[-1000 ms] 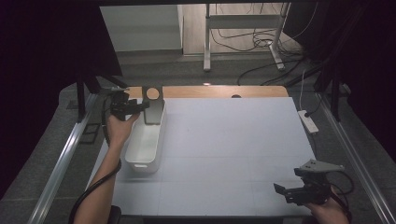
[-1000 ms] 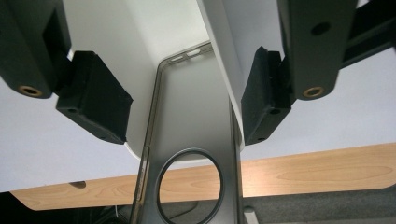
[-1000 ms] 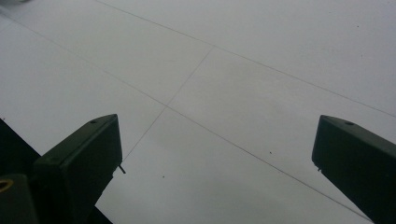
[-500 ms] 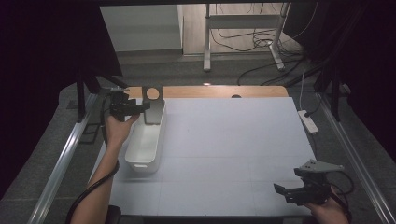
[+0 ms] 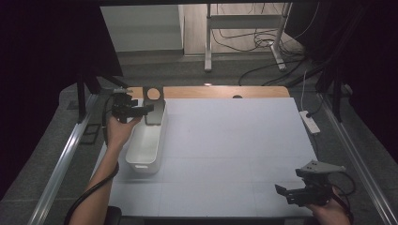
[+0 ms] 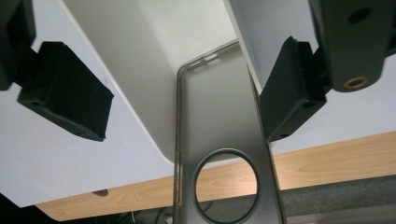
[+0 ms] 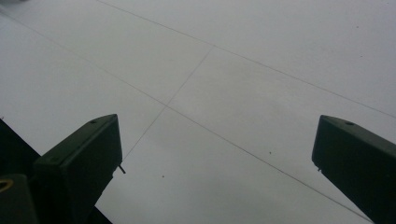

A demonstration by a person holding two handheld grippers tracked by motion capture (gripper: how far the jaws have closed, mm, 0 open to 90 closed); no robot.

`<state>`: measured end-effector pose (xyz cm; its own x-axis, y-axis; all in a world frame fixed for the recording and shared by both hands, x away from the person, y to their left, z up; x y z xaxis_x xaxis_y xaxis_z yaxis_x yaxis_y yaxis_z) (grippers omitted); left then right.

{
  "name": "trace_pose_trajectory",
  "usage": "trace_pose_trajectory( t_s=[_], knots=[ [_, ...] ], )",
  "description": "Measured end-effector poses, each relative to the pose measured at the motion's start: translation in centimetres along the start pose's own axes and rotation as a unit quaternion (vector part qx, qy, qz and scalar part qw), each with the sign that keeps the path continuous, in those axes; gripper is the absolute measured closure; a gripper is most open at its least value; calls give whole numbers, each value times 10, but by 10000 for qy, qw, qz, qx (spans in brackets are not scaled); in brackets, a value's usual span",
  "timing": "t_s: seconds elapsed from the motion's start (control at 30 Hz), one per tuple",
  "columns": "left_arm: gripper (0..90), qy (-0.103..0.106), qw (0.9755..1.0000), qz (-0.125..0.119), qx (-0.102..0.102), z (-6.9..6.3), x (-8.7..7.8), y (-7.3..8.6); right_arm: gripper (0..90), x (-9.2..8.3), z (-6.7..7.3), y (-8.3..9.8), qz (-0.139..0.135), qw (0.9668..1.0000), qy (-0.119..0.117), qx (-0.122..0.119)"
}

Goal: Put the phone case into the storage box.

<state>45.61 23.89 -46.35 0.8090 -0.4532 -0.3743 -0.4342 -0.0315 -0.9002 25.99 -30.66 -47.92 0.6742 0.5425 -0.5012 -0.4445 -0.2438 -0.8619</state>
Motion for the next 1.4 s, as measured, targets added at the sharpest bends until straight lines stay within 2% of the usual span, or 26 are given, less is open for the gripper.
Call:
trace_pose_trajectory(
  t_s=[0.27,0.4,0.6,0.77,0.97,1.4],
  knots=[
    [126,247,9997,-17,-24,-8,-3,-1,21,0,0,0,8,10000,-2,-26],
    [87,354,9993,74,76,-13,-5,0,21,0,0,0,11,10000,-6,-36],
    [70,553,9984,75,58,-20,-6,1,21,0,1,0,11,10000,2,-62],
    [56,608,9979,117,173,-24,-7,3,20,0,1,0,0,10000,8,-59],
    [41,688,9974,107,187,-28,-8,4,14,0,1,0,-4,10000,6,-39],
    [10,686,9966,122,443,-39,-12,10,1,0,1,0,6,10000,26,-37]
  ],
)
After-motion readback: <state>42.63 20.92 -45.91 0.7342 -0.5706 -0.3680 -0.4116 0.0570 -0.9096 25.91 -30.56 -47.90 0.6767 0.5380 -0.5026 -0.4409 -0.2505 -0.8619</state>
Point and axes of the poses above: each handheld gripper's, and its own axes: x roughly forward along the jaws, y roughly out of its underside, z roughly to its left, the point moved 4 cm from there along x, roughly forward along the jaws, and after that the axes turned 15 degrees about -z, right-handed, at the moved point
